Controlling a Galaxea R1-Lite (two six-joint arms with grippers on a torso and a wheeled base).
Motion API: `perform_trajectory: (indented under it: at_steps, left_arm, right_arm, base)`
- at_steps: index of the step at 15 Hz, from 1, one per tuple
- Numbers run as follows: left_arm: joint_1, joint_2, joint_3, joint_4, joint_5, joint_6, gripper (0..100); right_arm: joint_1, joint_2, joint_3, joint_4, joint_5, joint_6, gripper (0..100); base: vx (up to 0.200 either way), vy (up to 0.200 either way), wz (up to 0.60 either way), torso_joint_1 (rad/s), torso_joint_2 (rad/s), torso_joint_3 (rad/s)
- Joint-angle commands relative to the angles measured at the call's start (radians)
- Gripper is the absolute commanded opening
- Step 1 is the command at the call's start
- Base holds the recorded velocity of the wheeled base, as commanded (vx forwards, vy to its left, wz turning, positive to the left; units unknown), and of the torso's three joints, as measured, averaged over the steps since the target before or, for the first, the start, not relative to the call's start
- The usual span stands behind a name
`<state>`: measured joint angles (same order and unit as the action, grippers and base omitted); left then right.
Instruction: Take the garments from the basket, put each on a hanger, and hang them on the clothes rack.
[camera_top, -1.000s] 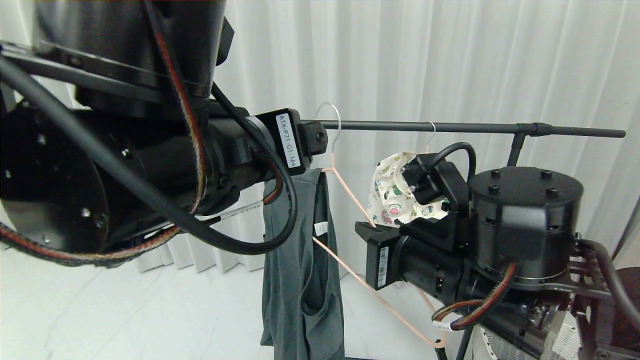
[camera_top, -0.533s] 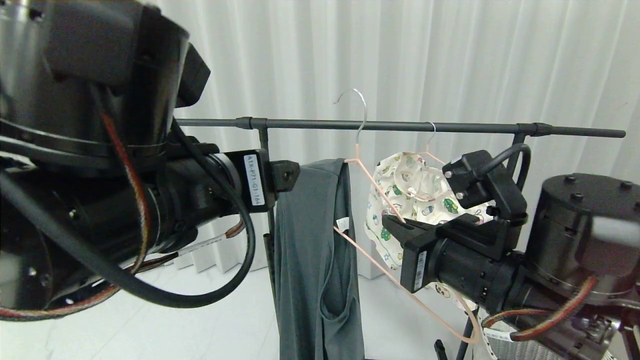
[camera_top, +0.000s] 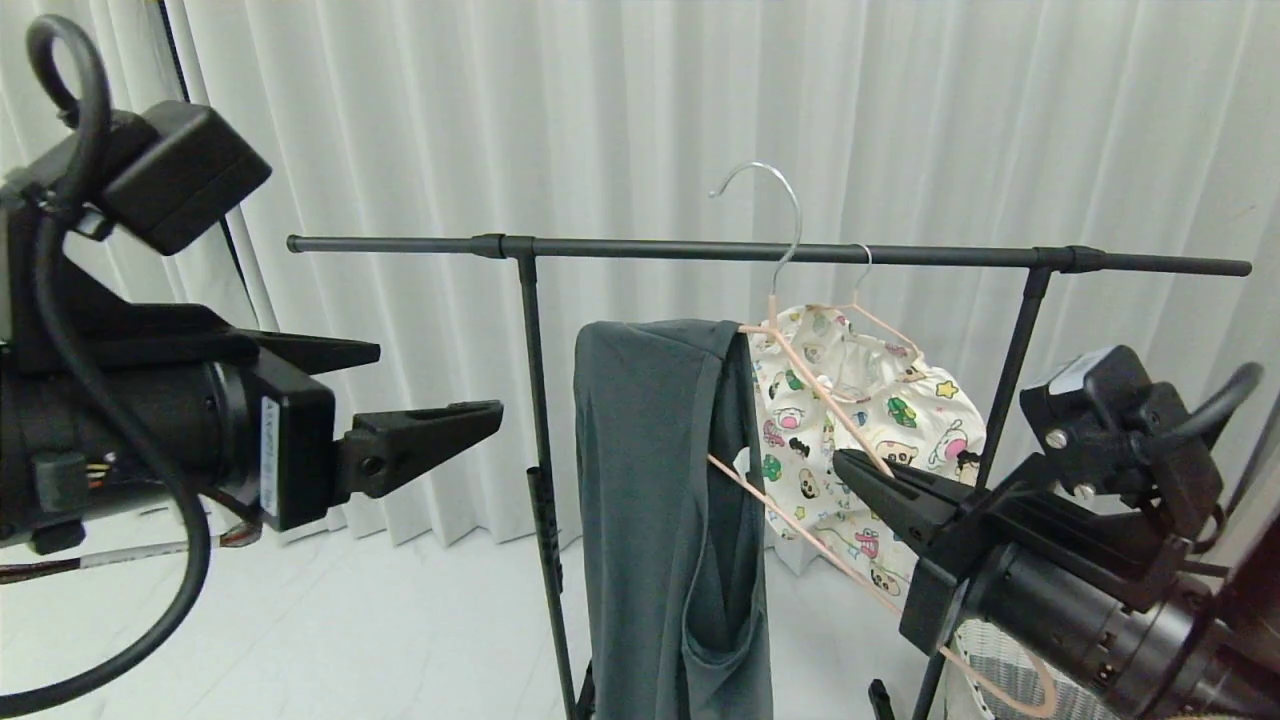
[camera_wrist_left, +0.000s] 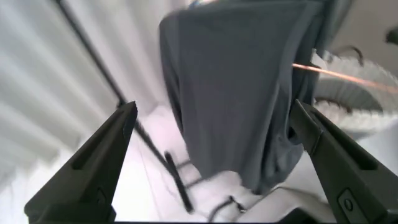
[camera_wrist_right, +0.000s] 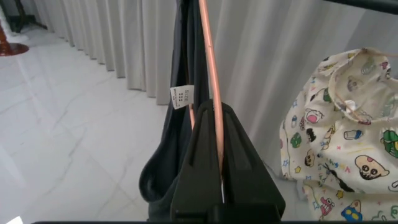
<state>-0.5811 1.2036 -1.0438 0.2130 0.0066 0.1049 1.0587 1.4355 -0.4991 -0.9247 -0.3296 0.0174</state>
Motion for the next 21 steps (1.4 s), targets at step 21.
perform_trajectory:
  at_steps: [21]
  left_arm:
    - [-0.312,-0.134,0.419,-0.107,-0.301,0.276,100]
  right_arm:
    - [0.276,-0.23,0.32,0.007,0.264,-0.111,0]
  base:
    - [0.0,0.0,0.0,0.0,0.0,0.0]
